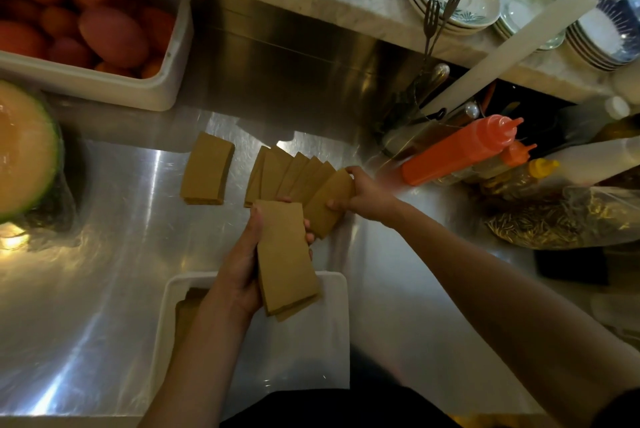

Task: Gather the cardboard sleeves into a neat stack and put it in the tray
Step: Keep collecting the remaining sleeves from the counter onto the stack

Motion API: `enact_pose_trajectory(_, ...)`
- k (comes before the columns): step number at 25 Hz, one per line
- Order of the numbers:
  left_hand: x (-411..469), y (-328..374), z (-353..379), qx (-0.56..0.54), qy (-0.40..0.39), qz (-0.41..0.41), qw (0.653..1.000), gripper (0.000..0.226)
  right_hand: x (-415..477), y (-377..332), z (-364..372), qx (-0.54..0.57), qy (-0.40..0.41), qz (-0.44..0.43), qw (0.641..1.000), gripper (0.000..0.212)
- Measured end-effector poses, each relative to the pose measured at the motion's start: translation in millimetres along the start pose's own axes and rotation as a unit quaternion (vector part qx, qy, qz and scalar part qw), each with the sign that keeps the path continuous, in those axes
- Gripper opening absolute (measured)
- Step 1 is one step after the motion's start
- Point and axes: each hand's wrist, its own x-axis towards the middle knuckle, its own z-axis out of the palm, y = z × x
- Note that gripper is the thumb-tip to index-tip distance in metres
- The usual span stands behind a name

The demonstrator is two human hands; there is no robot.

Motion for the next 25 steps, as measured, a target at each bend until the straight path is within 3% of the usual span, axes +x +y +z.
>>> enact_pose_trajectory(5,-2,3,-3,0.002,0.002,0.006,1.0,0.08,29,-8,5,-0.086,0.034,0.017,0.996,0.089)
enact_pose_trajectory(10,-5,7,-6,0.003,0.005,0.018,1.0,0.077,36,0,16,-0.169,0.122,0.033,0.977,0.09)
enact_pose_trajectory(12,-5,8,-7,0.001,0.001,0.021,1.0,0.076,27,3,18,-0.13,0.144,0.006,0.981,0.083)
enact_pose_trajectory(16,-7,9,-11,0.003,-0.007,0.026,1.0,0.07,-14,1,12,0.096,0.087,-0.027,0.991,0.048)
enact_pose_trajectory(18,-9,8,-12,0.011,-0.005,0.031,0.999,0.07,-35,-1,4,0.119,0.066,-0.045,0.99,0.04)
enact_pose_trajectory(25,-16,7,-11,0.032,0.016,0.035,0.999,0.068,-111,-38,-36,0.11,0.04,-0.101,0.988,0.038)
